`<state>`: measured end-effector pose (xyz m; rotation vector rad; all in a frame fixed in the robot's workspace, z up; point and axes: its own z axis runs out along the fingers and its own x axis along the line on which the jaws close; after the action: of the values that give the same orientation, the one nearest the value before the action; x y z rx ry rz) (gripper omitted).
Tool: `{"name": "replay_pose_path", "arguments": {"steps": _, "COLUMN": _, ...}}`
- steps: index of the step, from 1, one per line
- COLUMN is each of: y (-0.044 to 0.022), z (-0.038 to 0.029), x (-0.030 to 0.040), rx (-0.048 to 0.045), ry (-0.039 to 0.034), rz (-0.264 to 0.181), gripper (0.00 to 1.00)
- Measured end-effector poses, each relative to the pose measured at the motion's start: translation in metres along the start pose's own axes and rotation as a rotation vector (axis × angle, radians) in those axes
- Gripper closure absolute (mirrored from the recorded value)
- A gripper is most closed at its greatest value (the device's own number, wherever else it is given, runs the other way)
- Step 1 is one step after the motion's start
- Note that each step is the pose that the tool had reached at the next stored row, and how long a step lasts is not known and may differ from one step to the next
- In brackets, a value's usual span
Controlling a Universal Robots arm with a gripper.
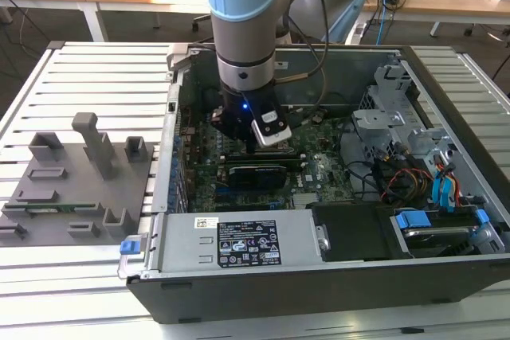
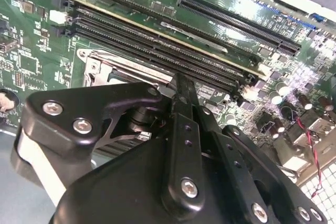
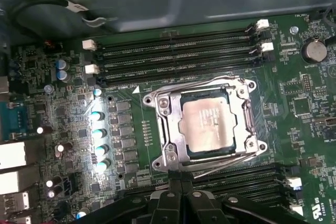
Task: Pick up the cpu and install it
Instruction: 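Install the second cpu locking lever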
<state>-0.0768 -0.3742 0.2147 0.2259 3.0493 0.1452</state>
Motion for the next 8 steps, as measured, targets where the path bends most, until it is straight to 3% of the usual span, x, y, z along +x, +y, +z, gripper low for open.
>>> {"name": "replay_pose_path", "arguments": {"steps": 1, "y": -0.0028, "z": 0.0006, "x": 0.0007, "rx": -0.0102, "ry": 0.0017, "rz": -0.002, "gripper": 0.89}}
{"name": "replay_pose_path", "arguments": {"steps": 4, "y": -0.0065, "z": 0.0014, "x": 0.0019, "rx": -0.0265, "ry": 0.0044, "rz": -0.005, "gripper": 0.89}}
{"name": "replay_pose_path", "arguments": {"steps": 8, "y": -0.0084, "z": 0.0018, "x": 0.0025, "rx": -0.0366, "ry": 0.0062, "rz": -0.008, "gripper": 0.89}}
